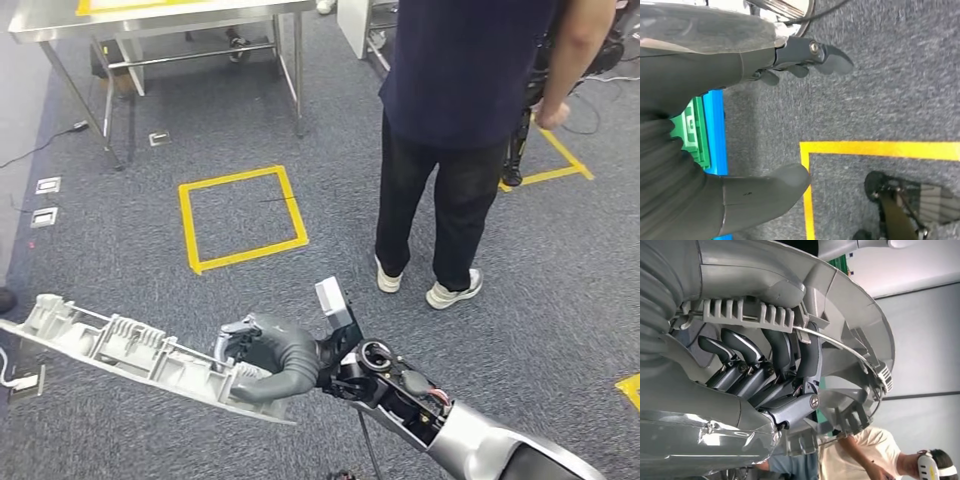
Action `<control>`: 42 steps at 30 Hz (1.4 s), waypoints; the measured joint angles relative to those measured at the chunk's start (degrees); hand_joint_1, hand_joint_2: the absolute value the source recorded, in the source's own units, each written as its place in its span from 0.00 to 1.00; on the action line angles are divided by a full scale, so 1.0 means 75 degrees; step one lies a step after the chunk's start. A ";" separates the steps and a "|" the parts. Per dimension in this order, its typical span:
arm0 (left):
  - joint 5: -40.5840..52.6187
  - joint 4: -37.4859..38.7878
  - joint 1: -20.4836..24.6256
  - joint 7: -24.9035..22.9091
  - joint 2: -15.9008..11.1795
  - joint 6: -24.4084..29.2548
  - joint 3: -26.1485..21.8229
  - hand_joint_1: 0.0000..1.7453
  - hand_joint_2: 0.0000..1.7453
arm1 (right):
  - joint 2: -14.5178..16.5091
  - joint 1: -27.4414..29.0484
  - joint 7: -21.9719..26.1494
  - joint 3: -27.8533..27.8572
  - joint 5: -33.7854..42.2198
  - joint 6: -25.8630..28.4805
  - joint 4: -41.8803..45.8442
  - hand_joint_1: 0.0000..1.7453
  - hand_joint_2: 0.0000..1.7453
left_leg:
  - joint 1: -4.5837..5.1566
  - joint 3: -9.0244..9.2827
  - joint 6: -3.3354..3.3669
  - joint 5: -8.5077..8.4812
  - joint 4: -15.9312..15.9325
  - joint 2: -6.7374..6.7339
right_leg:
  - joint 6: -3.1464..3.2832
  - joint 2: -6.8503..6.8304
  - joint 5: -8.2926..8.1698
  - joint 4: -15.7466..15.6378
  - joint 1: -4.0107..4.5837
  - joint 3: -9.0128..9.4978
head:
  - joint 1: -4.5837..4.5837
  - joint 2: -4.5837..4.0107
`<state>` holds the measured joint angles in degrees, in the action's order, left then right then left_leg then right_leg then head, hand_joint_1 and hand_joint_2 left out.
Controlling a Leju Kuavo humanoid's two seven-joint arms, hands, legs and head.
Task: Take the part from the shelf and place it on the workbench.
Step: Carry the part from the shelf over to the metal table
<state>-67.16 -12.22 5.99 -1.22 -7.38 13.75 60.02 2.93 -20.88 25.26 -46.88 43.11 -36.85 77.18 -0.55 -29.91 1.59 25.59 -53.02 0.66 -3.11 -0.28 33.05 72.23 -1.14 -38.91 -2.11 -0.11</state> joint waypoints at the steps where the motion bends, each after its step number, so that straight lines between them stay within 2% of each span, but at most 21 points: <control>1: 0.0002 0.0000 -0.0004 0.0008 -0.0001 0.0000 0.0001 0.00 1.00 | -0.0007 0.0011 -0.0004 -0.0001 -0.0001 0.0006 0.0000 1.00 1.00 | -0.0006 0.0061 -0.0025 0.0045 -0.0004 0.0036 | 0.0008 0.0002 -0.0165 -0.0071 -0.0004 -0.0048 | -0.0009 0.0000; 3: 0.0002 0.0000 -0.0013 0.0020 0.0005 0.0000 0.0002 0.00 1.00 | -0.0020 0.0016 -0.0010 -0.0001 -0.0002 0.0017 0.0000 1.00 1.00 | -0.0030 0.0232 -0.0093 0.0164 -0.0010 0.0099 | 0.0030 0.0008 -0.0851 -0.1011 -0.0016 0.0261 | -0.0035 0.0000; 5: 0.0004 0.0000 -0.0005 0.0033 0.0010 -0.0001 0.0002 0.00 1.00 | -0.0032 0.0009 -0.0011 -0.0005 -0.0001 0.0020 -0.0004 1.00 1.00 | -0.0042 0.0358 -0.0189 0.0285 -0.0023 0.0142 | 0.0086 0.0026 -0.1186 -0.1932 0.0004 0.0575 | -0.0041 -0.0001; 10: 0.0017 0.0000 0.0005 0.0057 0.0020 -0.0006 0.0002 0.00 1.00 | -0.0039 -0.0002 -0.0013 -0.0009 -0.0004 0.0021 0.0004 1.00 1.00 | -0.0056 0.0325 -0.0421 0.0334 -0.0334 0.0098 | 0.0415 0.0058 -0.1051 -0.2272 0.0056 0.0934 | 0.0030 0.0000; 12: 0.0023 0.0000 0.0016 0.0060 0.0023 -0.0008 0.0002 0.00 1.00 | -0.0041 -0.0005 -0.0015 -0.0010 -0.0004 0.0022 0.0004 1.00 1.00 | -0.0066 -0.0255 -0.0458 0.0395 -0.1274 0.0016 | 0.0489 0.0055 -0.0931 -0.2306 0.0059 0.1142 | 0.0100 0.0000; 14: 0.0024 0.0000 0.0004 0.0061 0.0023 -0.0008 0.0002 0.00 1.00 | -0.0042 -0.0006 -0.0012 -0.0018 -0.0002 0.0021 0.0003 1.00 1.00 | -0.0062 -0.1054 -0.0485 0.0745 -0.2259 -0.0012 | 0.0524 0.0045 -0.0755 -0.2322 0.0080 0.1344 | 0.0154 0.0000; 16: 0.0017 0.0000 -0.0024 0.0060 0.0024 -0.0005 0.0002 0.00 1.00 | -0.0042 -0.0005 -0.0012 -0.0025 -0.0002 0.0020 0.0003 1.00 1.00 | -0.0053 -0.1548 -0.0479 0.1074 -0.2433 -0.0015 | 0.0529 0.0056 -0.0532 -0.2329 0.0091 0.1620 | 0.0184 0.0000; 18: 0.0012 0.0000 -0.0041 0.0058 0.0024 -0.0001 0.0002 0.00 1.00 | -0.0041 -0.0006 -0.0015 -0.0026 -0.0002 0.0020 0.0003 1.00 1.00 | -0.0037 -0.1621 -0.0413 0.0735 -0.1701 -0.0027 | 0.0516 0.0059 -0.0264 -0.2341 0.0093 0.1952 | 0.0218 0.0000; 21: 0.0010 0.0002 -0.0073 0.0058 0.0012 0.0001 0.0002 0.00 1.00 | -0.0040 -0.0011 -0.0009 -0.0039 -0.0002 0.0018 0.0002 1.00 1.00 | 0.0051 -0.1482 -0.0299 -0.0748 -0.0504 -0.0096 | 0.0441 0.0064 0.0147 -0.2414 0.0114 0.2307 | 0.0275 -0.0001; 22: 0.0009 0.0002 -0.0078 0.0058 0.0009 0.0001 0.0002 0.00 1.00 | -0.0040 -0.0014 -0.0008 -0.0046 -0.0002 0.0019 0.0003 1.00 1.00 | 0.0079 -0.1441 -0.0269 -0.0945 -0.0379 -0.0101 | 0.0391 0.0073 0.0205 -0.2442 0.0117 0.2425 | 0.0283 -0.0001; 23: 0.0008 0.0002 -0.0068 0.0058 0.0009 0.0002 0.0002 0.00 1.00 | -0.0039 -0.0020 -0.0008 -0.0052 -0.0002 0.0020 0.0005 1.00 1.00 | 0.0094 -0.1375 -0.0228 -0.0884 -0.0363 -0.0095 | 0.0337 0.0079 0.0192 -0.2445 0.0111 0.2508 | 0.0278 0.0000; 25: 0.0005 0.0001 -0.0060 0.0058 0.0012 0.0004 0.0002 0.00 1.00 | -0.0040 -0.0032 -0.0010 -0.0056 -0.0001 0.0023 0.0012 1.00 1.00 | 0.0088 -0.1142 -0.0123 -0.0737 -0.0288 -0.0049 | 0.0239 0.0074 -0.0006 -0.2032 0.0085 0.2420 | 0.0245 -0.0001; 27: 0.0001 0.0002 -0.0061 0.0054 0.0010 0.0008 0.0002 0.00 1.00 | -0.0042 -0.0036 -0.0009 -0.0063 0.0000 0.0023 0.0016 1.00 1.00 | 0.0082 -0.0823 -0.0039 -0.0541 -0.0255 -0.0021 | 0.0203 0.0072 -0.0128 -0.1047 0.0077 0.1797 | 0.0186 -0.0001; 28: -0.0003 0.0003 -0.0061 0.0049 0.0009 0.0010 0.0002 0.00 1.00 | -0.0043 -0.0029 -0.0008 -0.0066 0.0001 0.0023 0.0015 1.00 1.00 | 0.0089 -0.0658 -0.0009 -0.0404 -0.0250 -0.0014 | 0.0195 0.0074 -0.0006 -0.0541 0.0081 0.1395 | 0.0154 -0.0001; 30: -0.0014 0.0003 -0.0057 0.0041 0.0007 0.0012 0.0002 0.00 1.00 | -0.0047 -0.0015 -0.0012 -0.0068 0.0000 0.0031 0.0014 1.00 1.00 | 0.0098 -0.0278 0.0019 -0.0093 -0.0242 0.0031 | 0.0186 0.0072 0.0664 -0.0016 0.0082 0.0660 | 0.0108 0.0000; 32: -0.0030 0.0003 -0.0057 0.0037 0.0011 0.0012 0.0002 0.00 1.00 | -0.0052 -0.0011 -0.0015 -0.0068 -0.0001 0.0042 0.0012 1.00 1.00 | 0.0102 0.0165 0.0019 0.0236 -0.0238 0.0093 | 0.0191 0.0073 0.1162 -0.0248 0.0089 0.0228 | 0.0067 0.0000; 33: -0.0036 0.0003 -0.0058 0.0037 0.0017 0.0013 0.0002 0.00 1.00 | -0.0056 -0.0010 -0.0015 -0.0068 0.0000 0.0045 0.0012 1.00 1.00 | 0.0102 0.0402 0.0015 0.0408 -0.0225 0.0114 | 0.0219 0.0076 0.0959 -0.0594 0.0107 0.0104 | 0.0047 0.0000; 36: -0.0057 0.0003 -0.0051 0.0032 0.0059 0.0020 0.0002 0.00 1.00 | -0.0080 -0.0006 -0.0006 -0.0075 0.0003 0.0046 -0.0006 1.00 1.00 | 0.0089 0.0947 -0.0045 0.0854 -0.0112 0.0190 | 0.0372 0.0114 -0.1270 -0.1837 0.0227 -0.0053 | 0.0056 -0.0001; 37: -0.0063 0.0003 -0.0031 0.0029 0.0073 0.0023 0.0002 0.00 1.00 | -0.0087 -0.0003 -0.0005 -0.0075 0.0001 0.0048 -0.0013 1.00 1.00 | 0.0077 0.1087 -0.0084 0.0908 -0.0029 0.0214 | 0.0427 0.0130 -0.1739 -0.2078 0.0263 0.0004 | 0.0071 -0.0001; 40: -0.0067 0.0002 0.0010 0.0026 0.0082 0.0042 0.0002 0.00 1.00 | -0.0087 -0.0037 -0.0007 -0.0074 -0.0001 0.0049 -0.0005 1.00 1.00 | 0.0057 0.1144 -0.0209 0.0573 -0.0249 0.0186 | 0.0546 0.0137 -0.1742 -0.2496 0.0252 0.0514 | 0.0035 -0.0001; 42: -0.0066 0.0001 0.0010 0.0027 0.0085 0.0053 0.0002 0.00 1.00 | -0.0087 -0.0056 -0.0005 -0.0078 0.0001 0.0046 0.0001 1.00 1.00 | 0.0041 0.0532 -0.0267 0.0315 -0.1253 0.0094 | 0.0585 0.0135 -0.1645 -0.2740 0.0197 0.0902 | 0.0060 -0.0001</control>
<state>-67.65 -12.21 6.06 -1.02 -6.75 14.15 60.04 2.28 -21.30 25.22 -47.46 43.12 -36.51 77.18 -0.25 -25.92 -0.41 27.95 -62.42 1.37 1.28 0.73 20.71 51.68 0.34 -32.14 -1.66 -0.12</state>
